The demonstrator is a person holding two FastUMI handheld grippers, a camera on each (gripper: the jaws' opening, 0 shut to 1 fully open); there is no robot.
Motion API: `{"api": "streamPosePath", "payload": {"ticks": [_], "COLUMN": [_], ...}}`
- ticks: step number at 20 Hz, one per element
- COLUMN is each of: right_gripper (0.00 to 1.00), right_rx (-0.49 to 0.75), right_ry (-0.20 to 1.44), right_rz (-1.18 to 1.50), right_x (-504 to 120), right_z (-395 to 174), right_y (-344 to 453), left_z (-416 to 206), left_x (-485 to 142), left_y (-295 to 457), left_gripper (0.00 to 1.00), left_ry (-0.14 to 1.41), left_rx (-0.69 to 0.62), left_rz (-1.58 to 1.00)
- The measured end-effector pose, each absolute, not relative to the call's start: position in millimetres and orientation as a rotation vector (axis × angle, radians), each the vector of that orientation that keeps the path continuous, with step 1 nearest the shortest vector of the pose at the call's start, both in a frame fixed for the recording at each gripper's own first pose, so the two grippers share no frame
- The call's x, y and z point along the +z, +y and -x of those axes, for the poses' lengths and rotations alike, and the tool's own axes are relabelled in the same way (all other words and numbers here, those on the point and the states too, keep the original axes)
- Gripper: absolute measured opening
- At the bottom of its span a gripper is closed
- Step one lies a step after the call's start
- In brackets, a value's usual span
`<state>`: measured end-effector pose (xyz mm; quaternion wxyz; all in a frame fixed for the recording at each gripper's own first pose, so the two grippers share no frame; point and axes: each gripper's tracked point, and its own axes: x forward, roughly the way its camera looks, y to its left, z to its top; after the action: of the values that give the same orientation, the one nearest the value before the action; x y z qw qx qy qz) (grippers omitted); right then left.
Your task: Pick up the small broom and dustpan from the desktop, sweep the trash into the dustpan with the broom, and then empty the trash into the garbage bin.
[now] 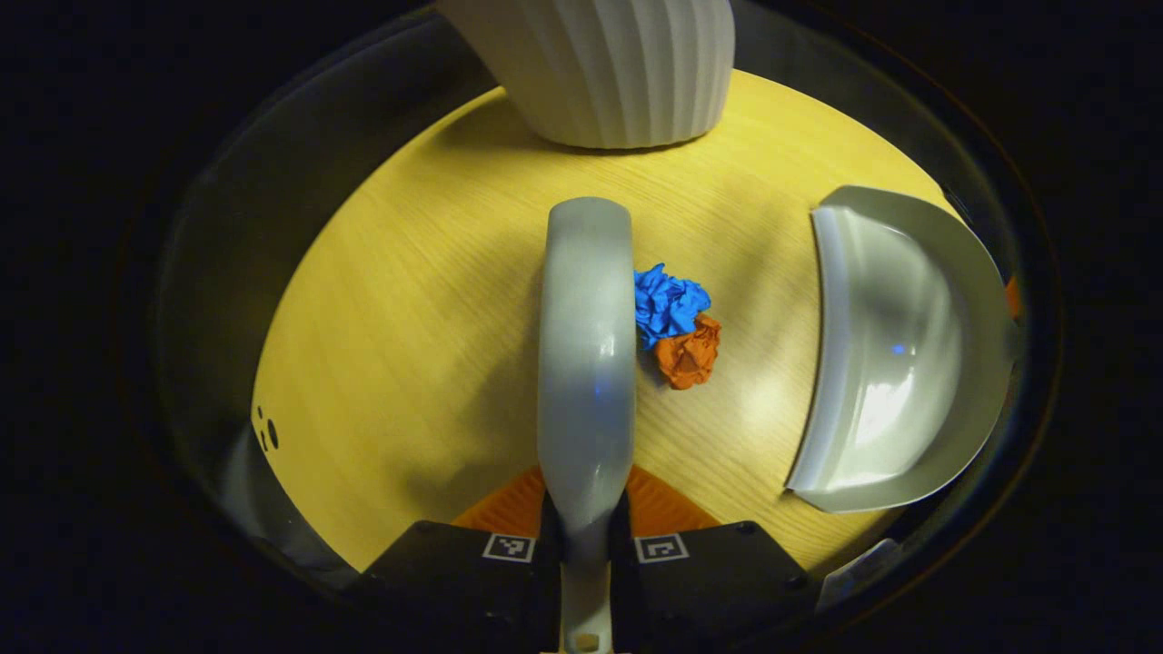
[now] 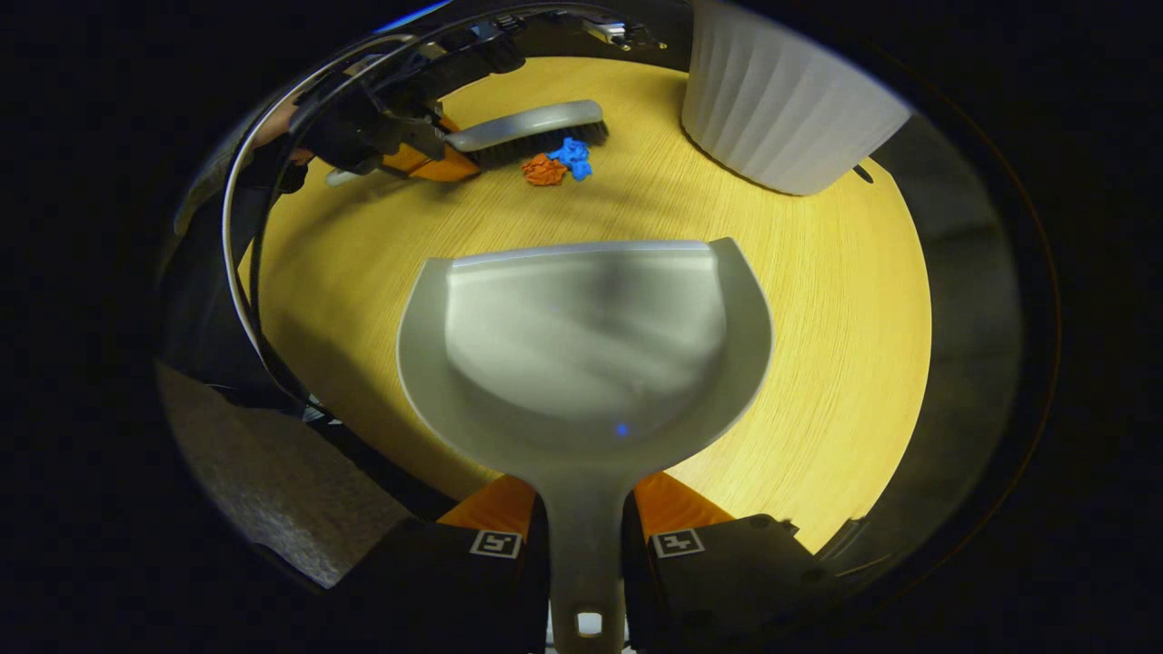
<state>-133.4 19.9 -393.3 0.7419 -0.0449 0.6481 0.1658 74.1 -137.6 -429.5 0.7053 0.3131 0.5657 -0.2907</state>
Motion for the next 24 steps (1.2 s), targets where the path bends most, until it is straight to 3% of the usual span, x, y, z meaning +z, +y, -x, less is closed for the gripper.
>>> {"api": "streamPosePath", "payload": {"ticks": [4,10,11,13,20,21,22,24], "right_gripper": [0.37,0.37,0.33,0.37,0.37,0.33,0.41,0.37], "right_rx": [0.371,0.368,0.364,0.358,0.342,0.334,0.324,0.304], "right_ry": [1.405,1.376,1.372,1.363,1.258,1.247,1.235,1.221], "right_rz": [0.11,0.1,0.09,0.074,0.07,0.063,0.051,0.025], "right_x": [-396,-401,-402,-408,-410,-408,-405,-400], "right_z": [132,134,136,133,137,137,137,140], "right_y": [18,21,23,25,23,24,24,25], "left_z": [-30,8,14,26,26,24,22,14], "left_x": [-421,-411,-407,-398,-367,-359,-350,-341], "left_y": [-165,-189,-194,-200,-190,-185,-178,-167], "left_gripper": [0.25,0.25,0.25,0.25,0.25,0.25,0.25,0.24], "left_ry": [1.343,1.445,1.467,1.493,1.406,1.378,1.352,1.3], "left_rx": [-0.806,-0.899,-0.921,-0.96,-0.94,-0.921,-0.894,-0.815], "left_rz": [-0.595,-0.444,-0.402,-0.344,-0.337,-0.339,-0.338,-0.311]}}
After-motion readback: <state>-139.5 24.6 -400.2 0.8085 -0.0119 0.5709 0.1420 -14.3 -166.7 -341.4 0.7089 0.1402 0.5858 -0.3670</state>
